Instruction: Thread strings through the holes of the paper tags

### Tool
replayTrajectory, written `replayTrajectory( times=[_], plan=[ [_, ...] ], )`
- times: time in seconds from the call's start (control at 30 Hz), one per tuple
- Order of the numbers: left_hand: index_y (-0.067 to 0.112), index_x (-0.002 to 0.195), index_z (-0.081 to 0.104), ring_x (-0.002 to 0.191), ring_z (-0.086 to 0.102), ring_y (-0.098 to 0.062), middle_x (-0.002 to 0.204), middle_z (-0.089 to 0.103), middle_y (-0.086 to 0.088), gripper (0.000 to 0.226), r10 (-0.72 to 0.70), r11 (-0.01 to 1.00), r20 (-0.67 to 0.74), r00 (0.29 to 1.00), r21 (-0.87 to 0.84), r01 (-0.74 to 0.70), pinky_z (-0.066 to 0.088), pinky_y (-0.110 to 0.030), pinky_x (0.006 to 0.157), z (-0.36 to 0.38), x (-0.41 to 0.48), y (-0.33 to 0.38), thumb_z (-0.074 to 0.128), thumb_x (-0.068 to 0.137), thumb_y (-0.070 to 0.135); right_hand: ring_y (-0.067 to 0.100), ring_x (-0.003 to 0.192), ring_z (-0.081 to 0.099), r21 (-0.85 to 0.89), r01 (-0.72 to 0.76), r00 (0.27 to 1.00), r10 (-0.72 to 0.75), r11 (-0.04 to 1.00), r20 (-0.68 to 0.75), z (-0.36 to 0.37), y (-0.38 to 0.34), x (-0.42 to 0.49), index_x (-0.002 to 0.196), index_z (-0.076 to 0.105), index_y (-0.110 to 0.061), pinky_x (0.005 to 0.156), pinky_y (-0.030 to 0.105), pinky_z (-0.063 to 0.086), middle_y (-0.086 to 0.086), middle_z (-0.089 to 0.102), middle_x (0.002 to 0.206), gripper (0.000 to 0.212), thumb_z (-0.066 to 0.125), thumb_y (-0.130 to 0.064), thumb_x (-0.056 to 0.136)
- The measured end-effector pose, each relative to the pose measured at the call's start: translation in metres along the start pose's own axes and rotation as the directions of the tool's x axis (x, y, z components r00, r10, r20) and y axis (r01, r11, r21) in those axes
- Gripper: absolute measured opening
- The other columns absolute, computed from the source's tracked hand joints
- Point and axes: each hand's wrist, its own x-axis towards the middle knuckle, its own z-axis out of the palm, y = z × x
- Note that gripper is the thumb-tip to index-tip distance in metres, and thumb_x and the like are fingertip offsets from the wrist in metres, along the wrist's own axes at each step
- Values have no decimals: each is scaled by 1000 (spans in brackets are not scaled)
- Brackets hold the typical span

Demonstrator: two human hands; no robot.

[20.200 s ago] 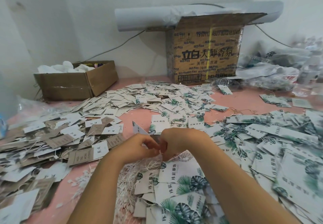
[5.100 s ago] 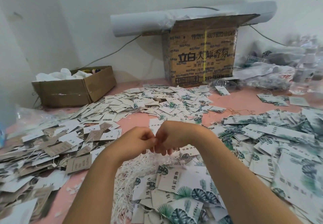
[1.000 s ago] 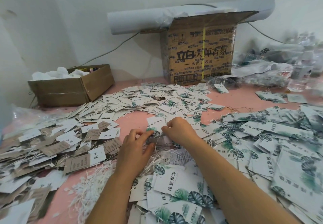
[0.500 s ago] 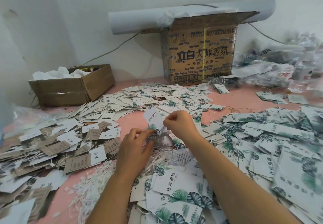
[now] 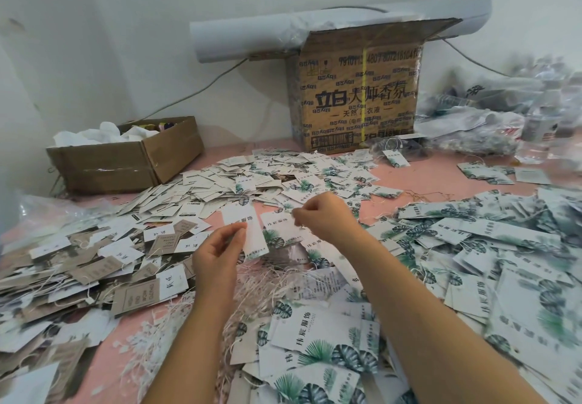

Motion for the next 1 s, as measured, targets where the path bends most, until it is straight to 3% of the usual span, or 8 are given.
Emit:
replayTrajectory(
  times=[0.1, 0.2, 0.3, 0.5, 0.8, 0.9, 1.0],
  plan=[
    [26, 80, 71, 79, 64, -2, 77, 72, 12, 20, -15, 1000, -35, 999, 8, 15, 49, -15, 65, -1, 2, -2, 65, 85, 7, 20, 57, 47, -247, -95, 992, 70, 964, -108, -5, 12, 7, 79, 64, -2, 57, 28, 41, 9, 59, 64, 21, 57, -20, 87],
    [25, 81, 71, 84, 63, -8, 78, 71, 12, 17, -12, 1000, -52, 999, 28, 13, 49, -21, 71, 0, 3, -3, 65, 86, 9, 21, 69, 55, -485, -149, 985, 171, 862, 0, -3, 21, 3, 69, 44, -12, 69, 30, 51, 0, 51, 67, 33, 59, -36, 87],
    [23, 81, 71, 85, 62, -11, 78, 70, 10, 15, -20, 999, -79, 997, 32, 22, 51, -29, 76, 0, 2, -3, 65, 86, 11, 20, 80, 55, -615, -131, 969, 232, 777, 86, 1, 26, -4, 79, 44, -14, 75, 33, 50, -3, 49, 72, 41, 59, -52, 83],
    [22, 82, 70, 87, 62, -14, 84, 69, 5, 14, -21, 999, -89, 996, 27, 23, 51, -33, 80, 0, 1, -2, 65, 86, 10, 21, 82, 52, -695, -126, 945, 299, 708, 133, -5, 21, -5, 91, 43, -16, 72, 32, 45, -4, 47, 73, 48, 60, -59, 79],
    [22, 82, 69, 82, 61, -10, 82, 67, 5, 14, -13, 999, -98, 995, 29, 16, 49, -26, 72, 1, 1, -1, 64, 87, 10, 19, 78, 52, -746, -118, 944, 306, 655, 119, -3, 18, -5, 79, 41, -18, 66, 30, 44, -4, 47, 71, 40, 66, -50, 79],
    [22, 82, 69, 82, 61, -11, 83, 67, 4, 14, -11, 999, -98, 995, 32, 14, 49, -26, 72, 1, 1, -2, 64, 87, 10, 14, 68, 51, -757, -126, 952, 293, 641, 89, -4, 18, -5, 82, 47, -17, 57, 27, 41, -4, 49, 70, 30, 67, -39, 81],
    [23, 82, 69, 82, 61, -12, 83, 68, 4, 14, -9, 999, -102, 995, 39, 13, 49, -26, 71, 0, 1, -3, 65, 86, 10, 17, 72, 51, -757, -132, 958, 278, 640, 69, -4, 17, -5, 84, 48, -15, 62, 29, 42, -3, 48, 70, 21, 63, -29, 85]
  ],
)
